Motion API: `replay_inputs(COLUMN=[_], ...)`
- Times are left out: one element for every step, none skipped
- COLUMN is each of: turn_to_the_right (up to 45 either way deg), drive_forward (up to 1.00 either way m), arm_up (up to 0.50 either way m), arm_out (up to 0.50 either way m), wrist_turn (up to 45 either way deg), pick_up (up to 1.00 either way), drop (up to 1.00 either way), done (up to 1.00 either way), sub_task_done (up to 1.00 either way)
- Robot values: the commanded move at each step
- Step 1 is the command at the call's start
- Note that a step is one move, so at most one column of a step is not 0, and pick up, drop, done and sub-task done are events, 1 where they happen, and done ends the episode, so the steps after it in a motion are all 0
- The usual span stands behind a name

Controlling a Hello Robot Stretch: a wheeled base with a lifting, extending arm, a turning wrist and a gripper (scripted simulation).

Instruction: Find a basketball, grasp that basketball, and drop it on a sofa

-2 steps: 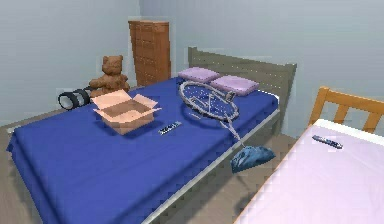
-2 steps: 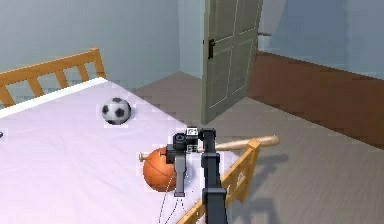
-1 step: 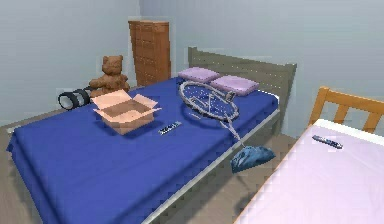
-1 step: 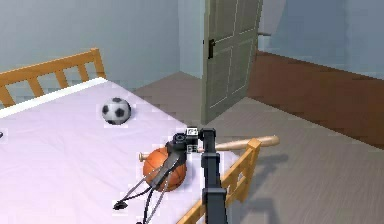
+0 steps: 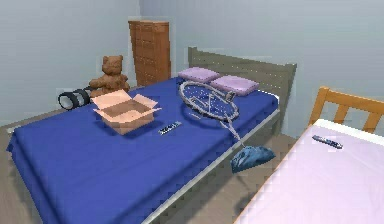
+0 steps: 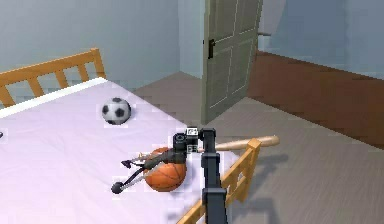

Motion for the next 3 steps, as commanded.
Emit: replay_inputs(turn_to_the_right=[0.0,0.0,0.0], drive_forward=[0.0,0.0,0.0], arm_up=[0.0,0.0,-0.3], arm_out=[0.0,0.0,0.0], wrist_turn=[45.0,15.0,0.0], pick_up=[0.0,0.0,0.0], drop=[0.0,0.0,0.0], done=[0.0,0.0,0.0], sub_task_done=[0.0,0.0,0.0])
